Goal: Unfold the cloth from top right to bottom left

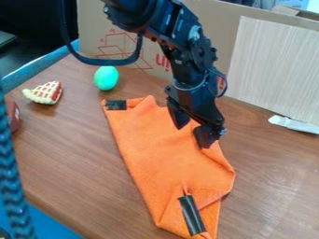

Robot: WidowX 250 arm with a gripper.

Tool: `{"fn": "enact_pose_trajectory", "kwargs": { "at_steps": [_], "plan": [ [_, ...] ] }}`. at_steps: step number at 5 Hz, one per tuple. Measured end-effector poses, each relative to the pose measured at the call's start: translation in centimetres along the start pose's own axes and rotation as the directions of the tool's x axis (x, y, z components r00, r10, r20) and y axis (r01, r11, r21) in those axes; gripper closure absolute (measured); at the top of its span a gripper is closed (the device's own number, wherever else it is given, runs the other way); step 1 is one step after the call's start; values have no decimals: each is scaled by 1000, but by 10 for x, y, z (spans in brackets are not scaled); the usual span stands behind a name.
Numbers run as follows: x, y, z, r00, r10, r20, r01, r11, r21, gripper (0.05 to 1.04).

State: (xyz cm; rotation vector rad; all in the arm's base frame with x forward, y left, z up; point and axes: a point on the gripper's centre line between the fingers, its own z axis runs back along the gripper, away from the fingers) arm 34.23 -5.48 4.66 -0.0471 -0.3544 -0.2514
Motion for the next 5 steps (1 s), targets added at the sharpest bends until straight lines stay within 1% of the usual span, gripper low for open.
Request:
{"fn": "enact_pose_trajectory", "kwargs": {
  "at_steps": [1,2,3,4,5],
  "plan": [
    [8,0,4,979,170,109,-173,985,17,82],
    [19,6,12,934,302,191,-311,950,19,82],
    [22,12,13,901,366,230,-386,922,43,82],
    [23,10,6,892,392,225,-408,913,28,82],
    [20,19,-13,877,446,179,-455,890,13,82]
  ]
}}
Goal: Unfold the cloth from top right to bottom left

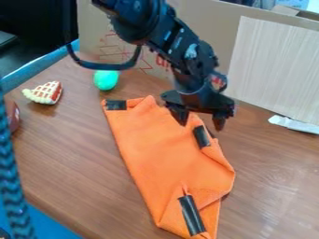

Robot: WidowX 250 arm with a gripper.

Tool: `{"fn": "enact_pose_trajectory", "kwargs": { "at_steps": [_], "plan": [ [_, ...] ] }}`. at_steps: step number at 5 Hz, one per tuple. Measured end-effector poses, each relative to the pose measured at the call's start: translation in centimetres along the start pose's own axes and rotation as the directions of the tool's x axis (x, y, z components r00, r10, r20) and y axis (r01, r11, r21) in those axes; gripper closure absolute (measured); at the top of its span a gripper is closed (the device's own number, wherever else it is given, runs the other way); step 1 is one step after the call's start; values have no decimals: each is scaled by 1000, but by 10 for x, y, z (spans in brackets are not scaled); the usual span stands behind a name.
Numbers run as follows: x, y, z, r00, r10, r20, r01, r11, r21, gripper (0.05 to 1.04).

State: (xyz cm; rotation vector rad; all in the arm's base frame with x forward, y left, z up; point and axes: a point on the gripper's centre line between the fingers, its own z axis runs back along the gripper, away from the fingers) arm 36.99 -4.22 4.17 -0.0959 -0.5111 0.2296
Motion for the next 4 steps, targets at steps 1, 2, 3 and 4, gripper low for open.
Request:
{"fn": "enact_pose_trajectory", "kwargs": {
  "at_steps": [1,2,3,4],
  "plan": [
    [-7,0,-12,999,3,-47,-4,1000,-12,82],
    [-7,3,-14,998,11,-54,-13,1000,-27,82],
    [-12,2,-20,997,12,-76,-15,999,-43,82],
    [-11,1,-27,996,5,-91,-10,998,-54,82]
  ]
}}
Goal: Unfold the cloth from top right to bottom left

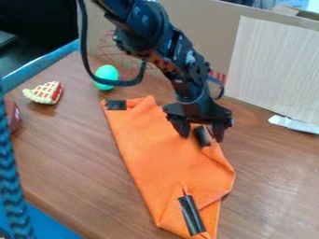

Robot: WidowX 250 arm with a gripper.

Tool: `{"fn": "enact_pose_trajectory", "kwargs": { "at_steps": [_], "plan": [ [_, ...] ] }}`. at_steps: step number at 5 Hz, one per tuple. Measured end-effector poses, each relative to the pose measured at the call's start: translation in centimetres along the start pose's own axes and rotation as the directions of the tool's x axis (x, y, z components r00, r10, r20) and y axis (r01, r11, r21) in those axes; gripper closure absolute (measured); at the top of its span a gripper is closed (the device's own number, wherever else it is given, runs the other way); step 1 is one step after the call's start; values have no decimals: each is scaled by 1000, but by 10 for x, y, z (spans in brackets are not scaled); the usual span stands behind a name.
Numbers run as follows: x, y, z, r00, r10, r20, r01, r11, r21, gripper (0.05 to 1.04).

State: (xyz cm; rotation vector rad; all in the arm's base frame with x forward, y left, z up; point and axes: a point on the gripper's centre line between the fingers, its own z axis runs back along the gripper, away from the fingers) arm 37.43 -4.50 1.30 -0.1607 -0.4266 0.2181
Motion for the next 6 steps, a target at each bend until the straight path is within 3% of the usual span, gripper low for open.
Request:
{"fn": "enact_pose_trajectory", "kwargs": {
  "at_steps": [2,4,5,6],
  "plan": [
    [2,0,-11,999,-35,-39,35,999,-10,131],
    [8,-4,-8,993,-104,-49,103,994,-21,695],
    [6,-7,-8,987,-148,-59,147,989,-27,894],
    [3,-13,-8,981,-185,-65,182,982,-49,1001]
  ]
}}
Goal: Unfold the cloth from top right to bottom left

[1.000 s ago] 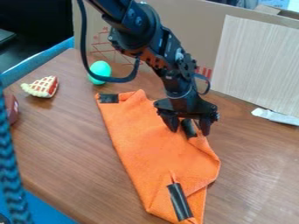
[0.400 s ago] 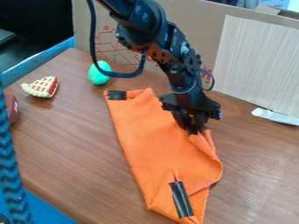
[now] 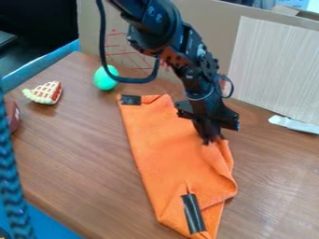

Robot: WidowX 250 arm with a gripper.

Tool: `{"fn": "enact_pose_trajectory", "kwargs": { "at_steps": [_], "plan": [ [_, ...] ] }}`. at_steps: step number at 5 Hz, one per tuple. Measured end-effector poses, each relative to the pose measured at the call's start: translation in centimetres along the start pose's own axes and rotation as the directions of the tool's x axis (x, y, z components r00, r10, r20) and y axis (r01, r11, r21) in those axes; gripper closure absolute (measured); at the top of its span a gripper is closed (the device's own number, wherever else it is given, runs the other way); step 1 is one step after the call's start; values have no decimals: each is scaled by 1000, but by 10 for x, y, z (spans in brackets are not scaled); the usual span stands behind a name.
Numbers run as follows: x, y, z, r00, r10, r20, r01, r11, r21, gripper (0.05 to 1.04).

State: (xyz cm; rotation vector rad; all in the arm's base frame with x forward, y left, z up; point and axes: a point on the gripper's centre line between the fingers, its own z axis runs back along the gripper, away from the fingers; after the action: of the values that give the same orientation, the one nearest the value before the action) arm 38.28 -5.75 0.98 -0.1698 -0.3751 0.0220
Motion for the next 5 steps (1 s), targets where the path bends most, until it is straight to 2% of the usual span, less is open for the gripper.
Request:
{"fn": "enact_pose_trajectory", "kwargs": {
  "at_steps": [1,3,5],
  "plan": [
    [-3,-5,9,1000,-16,-3,16,999,-33,1012],
    [-11,-2,47,1000,-11,23,14,993,-119,1013],
    [-34,27,73,999,26,-37,-34,971,-237,1014]
  ]
}}
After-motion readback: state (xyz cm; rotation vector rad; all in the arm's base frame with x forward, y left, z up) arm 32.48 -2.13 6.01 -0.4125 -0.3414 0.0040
